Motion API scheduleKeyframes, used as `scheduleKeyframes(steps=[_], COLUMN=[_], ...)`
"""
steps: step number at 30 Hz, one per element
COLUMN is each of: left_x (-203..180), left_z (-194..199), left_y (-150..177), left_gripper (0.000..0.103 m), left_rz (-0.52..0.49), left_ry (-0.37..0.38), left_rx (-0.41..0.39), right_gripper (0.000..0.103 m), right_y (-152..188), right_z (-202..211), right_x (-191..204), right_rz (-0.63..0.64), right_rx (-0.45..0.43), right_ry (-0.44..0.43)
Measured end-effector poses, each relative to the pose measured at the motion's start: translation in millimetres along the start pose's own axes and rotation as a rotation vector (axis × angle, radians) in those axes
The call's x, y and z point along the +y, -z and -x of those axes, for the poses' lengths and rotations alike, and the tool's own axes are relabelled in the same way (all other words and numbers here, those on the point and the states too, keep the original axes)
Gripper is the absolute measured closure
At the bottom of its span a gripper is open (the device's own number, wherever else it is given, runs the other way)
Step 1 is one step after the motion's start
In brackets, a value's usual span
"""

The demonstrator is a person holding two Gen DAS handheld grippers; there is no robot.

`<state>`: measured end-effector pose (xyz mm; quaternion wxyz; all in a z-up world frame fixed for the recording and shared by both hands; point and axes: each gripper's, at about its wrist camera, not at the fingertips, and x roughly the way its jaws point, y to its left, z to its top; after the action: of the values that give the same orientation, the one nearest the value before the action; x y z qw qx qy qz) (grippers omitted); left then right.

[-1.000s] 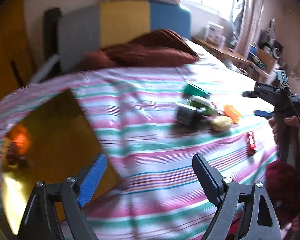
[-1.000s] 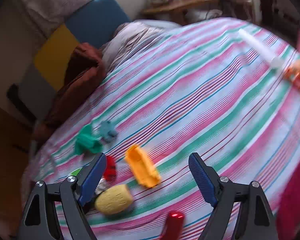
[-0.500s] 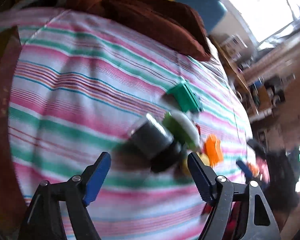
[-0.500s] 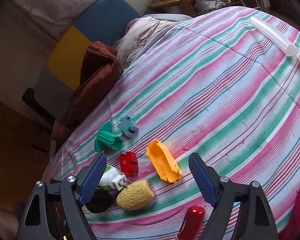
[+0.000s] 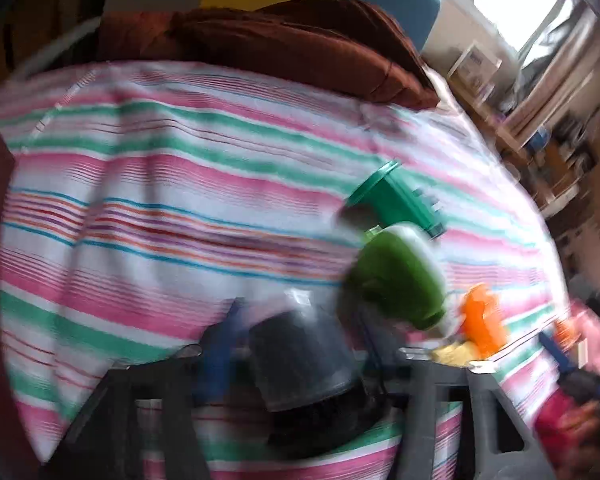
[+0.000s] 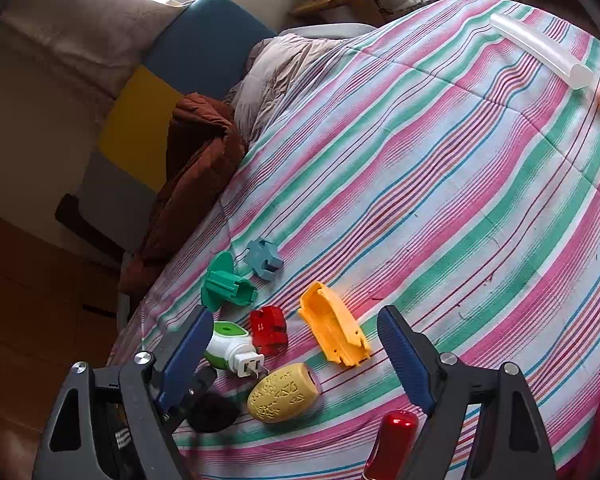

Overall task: Organize rigid objects
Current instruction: 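Grasp the black cylindrical container with the left gripper while the right gripper moves toward the red tube, then grasp the red tube with the right gripper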

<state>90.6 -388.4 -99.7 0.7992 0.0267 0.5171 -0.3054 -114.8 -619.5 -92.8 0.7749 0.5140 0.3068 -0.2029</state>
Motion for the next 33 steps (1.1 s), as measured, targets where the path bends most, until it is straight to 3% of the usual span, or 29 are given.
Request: scheduleKeyframes(steps=[3, 8, 12, 16, 20, 33], left_x=[8.9, 4.6, 10.9, 17.5, 16.6, 6.4], left_z=[6.1, 23.6, 38.1, 50.7, 53.1, 53.6], left_y=[3.2, 32.6, 55.5, 75.0, 85.5, 101.3], left_gripper=[0.057, 0.057, 0.06, 0.06, 0.06, 0.06], left_rz=[-0.009, -0.169, -0.225, -0.262, -0.293, -0.39], left_ry=[0.028, -0.013, -0.005, -0.018, -0.036, -0.101], left_rx=[0.012, 0.003, 0.011, -0.004, -0.027, -0.091], right_gripper=[0.017, 0.017, 0.02, 0.037, 0.049, 0.051], right_y=[-0.7, -3.5, -4.4, -1.0, 2.0, 7.1], right_z=[1.2, -1.0, -4.6, -17.5, -24.2, -33.0], right_x=[-2.9, -15.2, -22.4, -28.4, -27.4, -25.3], right_rz=[-0.007, -0.057, -0.088, -0.114, -0.076, -0.029], right_rx=[-0.003, 0.009, 0.036, 0.121, 0.143, 0.187], right_ry=[0.006, 0.025, 0.036, 0.062, 0.203, 0.27])
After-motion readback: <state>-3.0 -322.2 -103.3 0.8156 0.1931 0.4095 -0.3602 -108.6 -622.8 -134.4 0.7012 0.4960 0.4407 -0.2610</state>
